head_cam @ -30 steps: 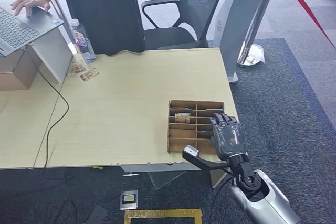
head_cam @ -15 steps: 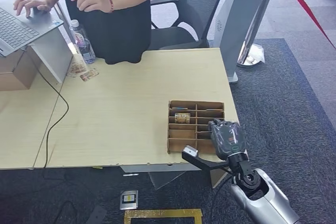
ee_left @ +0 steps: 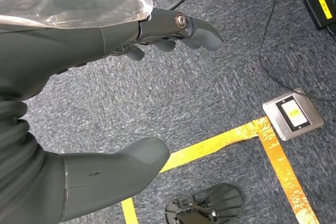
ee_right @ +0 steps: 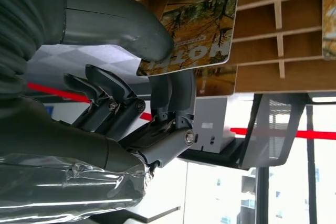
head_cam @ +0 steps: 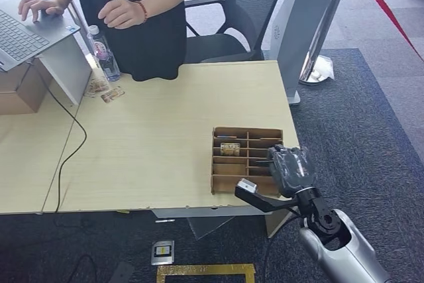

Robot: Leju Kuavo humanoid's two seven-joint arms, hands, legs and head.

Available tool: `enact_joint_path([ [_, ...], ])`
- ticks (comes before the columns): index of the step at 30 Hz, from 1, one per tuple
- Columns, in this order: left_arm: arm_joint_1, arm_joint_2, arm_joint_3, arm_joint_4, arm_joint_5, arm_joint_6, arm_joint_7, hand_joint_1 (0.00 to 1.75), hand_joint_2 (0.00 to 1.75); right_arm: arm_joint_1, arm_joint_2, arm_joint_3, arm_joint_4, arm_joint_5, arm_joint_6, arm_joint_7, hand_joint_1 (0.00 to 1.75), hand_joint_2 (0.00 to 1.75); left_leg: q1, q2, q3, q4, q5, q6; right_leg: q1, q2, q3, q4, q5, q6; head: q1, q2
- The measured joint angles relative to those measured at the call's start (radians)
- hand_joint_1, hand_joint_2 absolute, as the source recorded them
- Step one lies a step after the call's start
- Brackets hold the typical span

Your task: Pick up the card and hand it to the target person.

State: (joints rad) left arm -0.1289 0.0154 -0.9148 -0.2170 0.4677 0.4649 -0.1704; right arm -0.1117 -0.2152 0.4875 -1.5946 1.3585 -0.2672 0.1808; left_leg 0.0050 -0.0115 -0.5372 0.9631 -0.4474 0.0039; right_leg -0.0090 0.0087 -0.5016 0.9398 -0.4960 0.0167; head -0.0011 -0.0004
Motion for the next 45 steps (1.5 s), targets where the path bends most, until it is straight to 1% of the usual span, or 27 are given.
enact_joint_path([
  [6, 0.005, 0.006, 0.000, 0.000, 0.010, 0.000, -0.008, 0.00, 1.75, 0.021, -0.060, -0.048, -0.149, -0.087, 0.091, -0.043, 1.75, 1.75, 0.000, 0.000, 0.000, 0.000, 0.000, 0.000, 0.000, 0.000, 0.000, 0.000, 0.000, 0.000, 0.000, 0.000],
  [10, 0.008, 0.009, 0.000, 0.000, 0.015, 0.000, -0.015, 0.00, 1.75, 0.035, -0.096, -0.079, -0.251, -0.111, 0.119, -0.046, 1.75, 1.75, 0.000, 0.000, 0.000, 0.000, 0.000, 0.000, 0.000, 0.000, 0.000, 0.000, 0.000, 0.000, 0.000, 0.000],
  [15, 0.012, 0.011, 0.000, 0.000, 0.017, 0.004, -0.017, 0.00, 1.75, 0.063, -0.125, -0.122, -0.365, -0.139, 0.100, -0.032, 1.75, 1.75, 0.000, 0.000, 0.000, 0.000, 0.000, 0.000, 0.000, 0.000, 0.000, 0.000, 0.000, 0.000, 0.000, 0.000],
  [21, 0.012, 0.011, 0.000, 0.000, 0.013, 0.006, -0.016, 0.00, 1.75, 0.095, -0.144, -0.190, -0.464, -0.165, 0.024, -0.025, 1.75, 1.75, 0.000, 0.000, 0.000, 0.000, 0.000, 0.000, 0.000, 0.000, 0.000, 0.000, 0.000, 0.000, 0.000, 0.000],
  [24, 0.011, 0.011, 0.000, 0.000, 0.007, 0.006, -0.012, 0.00, 1.75, 0.096, -0.145, -0.228, -0.484, -0.144, -0.013, -0.017, 1.75, 1.75, 0.000, 0.000, 0.000, 0.000, 0.000, 0.000, 0.000, 0.000, 0.001, 0.000, 0.000, 0.000, 0.000, 0.000],
  [27, 0.009, 0.010, 0.000, 0.000, 0.002, 0.006, -0.011, 0.00, 1.75, 0.084, -0.144, -0.248, -0.487, -0.126, -0.027, -0.004, 1.75, 1.75, 0.000, 0.000, 0.000, 0.000, 0.000, 0.000, 0.000, 0.000, 0.001, 0.000, 0.000, 0.000, 0.000, 0.000],
  [30, 0.007, 0.010, 0.000, 0.000, -0.003, 0.004, -0.010, 0.00, 1.75, 0.050, -0.141, -0.255, -0.476, -0.143, -0.037, 0.017, 1.75, 1.75, 0.000, 0.000, 0.000, 0.000, 0.000, 0.000, 0.000, 0.000, 0.001, 0.000, 0.000, 0.000, 0.000, 0.000],
  [33, 0.003, 0.007, 0.000, 0.000, -0.008, 0.000, -0.009, 0.00, 1.75, 0.008, -0.130, -0.252, -0.447, -0.118, -0.042, 0.049, 1.75, 1.75, 0.000, 0.000, 0.000, 0.000, 0.000, 0.000, 0.000, 0.000, 0.002, 0.000, 0.000, 0.000, 0.000, 0.000],
  [39, -0.007, 0.000, 0.000, 0.000, -0.019, -0.006, 0.005, 0.00, 1.75, -0.079, -0.090, -0.235, -0.364, 0.002, -0.042, 0.117, 1.75, 1.75, 0.000, 0.000, 0.000, 0.000, 0.000, 0.000, 0.000, 0.000, 0.002, 0.000, 0.000, 0.000, 0.000, 0.000],
  [45, -0.014, -0.007, 0.000, 0.000, -0.023, -0.006, 0.008, 0.00, 1.75, -0.174, -0.041, -0.202, -0.253, 0.058, -0.025, 0.139, 1.75, 1.75, 0.000, -0.001, 0.000, 0.000, 0.000, 0.000, 0.000, 0.000, 0.002, 0.000, 0.000, 0.000, 0.000, 0.000],
])
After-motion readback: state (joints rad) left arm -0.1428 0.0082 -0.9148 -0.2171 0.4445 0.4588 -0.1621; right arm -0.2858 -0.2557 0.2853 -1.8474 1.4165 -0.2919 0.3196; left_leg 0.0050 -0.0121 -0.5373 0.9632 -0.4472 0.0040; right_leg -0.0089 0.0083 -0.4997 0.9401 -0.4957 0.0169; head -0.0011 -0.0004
